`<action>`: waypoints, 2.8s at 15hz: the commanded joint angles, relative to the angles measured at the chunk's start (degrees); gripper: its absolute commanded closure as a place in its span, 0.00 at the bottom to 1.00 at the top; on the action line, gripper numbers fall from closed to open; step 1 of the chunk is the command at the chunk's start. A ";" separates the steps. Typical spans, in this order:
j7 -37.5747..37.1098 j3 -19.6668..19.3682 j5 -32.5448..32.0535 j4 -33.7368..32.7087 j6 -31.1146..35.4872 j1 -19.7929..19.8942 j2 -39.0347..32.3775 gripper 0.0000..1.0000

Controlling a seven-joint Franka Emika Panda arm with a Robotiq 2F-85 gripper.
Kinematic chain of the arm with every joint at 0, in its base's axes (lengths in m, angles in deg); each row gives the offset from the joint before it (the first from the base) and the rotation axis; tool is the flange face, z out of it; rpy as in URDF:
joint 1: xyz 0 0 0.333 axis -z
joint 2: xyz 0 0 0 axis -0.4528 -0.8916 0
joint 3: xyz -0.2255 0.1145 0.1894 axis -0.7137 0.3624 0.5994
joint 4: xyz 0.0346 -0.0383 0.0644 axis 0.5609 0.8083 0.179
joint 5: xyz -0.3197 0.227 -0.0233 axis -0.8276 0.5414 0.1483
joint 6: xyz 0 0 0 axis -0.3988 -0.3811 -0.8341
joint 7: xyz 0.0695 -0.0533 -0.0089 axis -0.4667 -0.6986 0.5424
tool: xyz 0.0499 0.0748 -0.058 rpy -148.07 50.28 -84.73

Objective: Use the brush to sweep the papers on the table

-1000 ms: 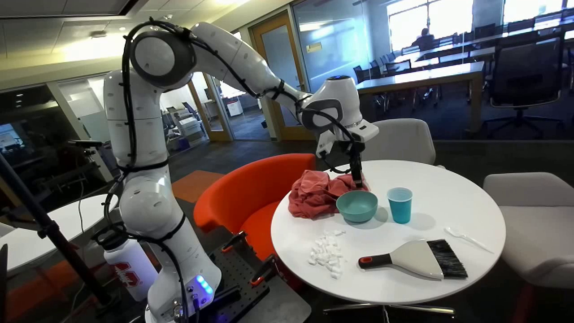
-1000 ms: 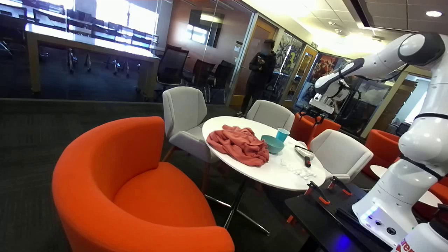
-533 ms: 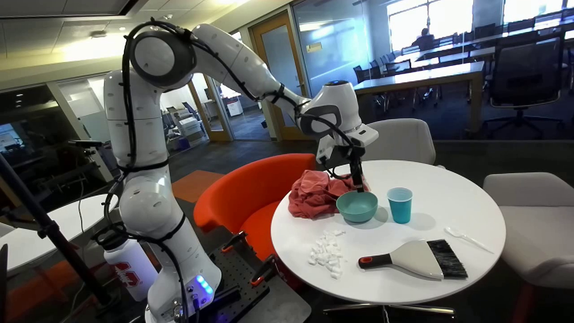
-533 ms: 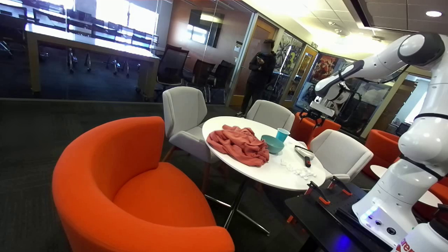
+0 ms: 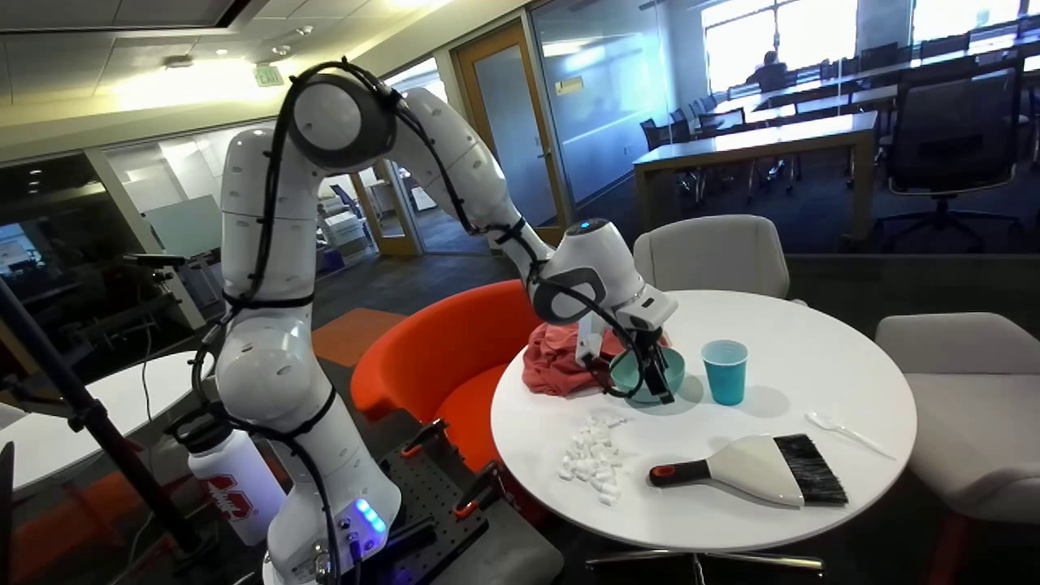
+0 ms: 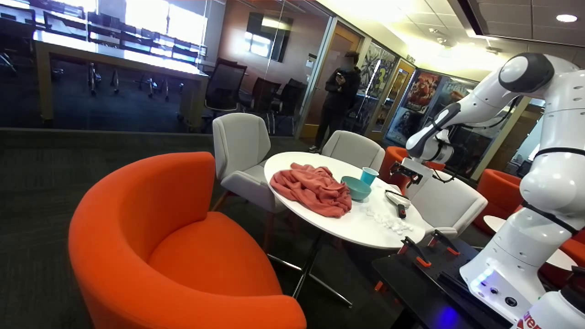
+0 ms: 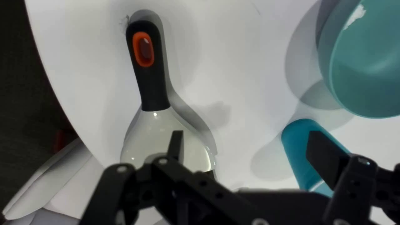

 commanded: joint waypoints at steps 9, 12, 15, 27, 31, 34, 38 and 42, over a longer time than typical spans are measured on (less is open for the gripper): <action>0.76 -3.38 1.13 3.38 7.38 -2.90 -2.83 0.00; 0.28 -8.09 1.03 7.74 11.33 -6.91 -2.44 0.00; 1.23 -10.07 2.73 10.62 17.05 -8.55 -3.55 0.00; 2.94 -6.89 13.21 2.19 26.76 -10.52 -15.58 0.00; 3.48 -9.73 16.99 3.18 26.71 -14.22 -18.94 0.00; 2.51 -10.27 18.89 1.60 26.71 -15.39 -21.16 0.00; 1.57 -9.48 19.97 -3.09 26.71 -14.71 -22.87 0.00; 2.30 -8.12 19.12 -3.19 26.69 -13.30 -23.39 0.00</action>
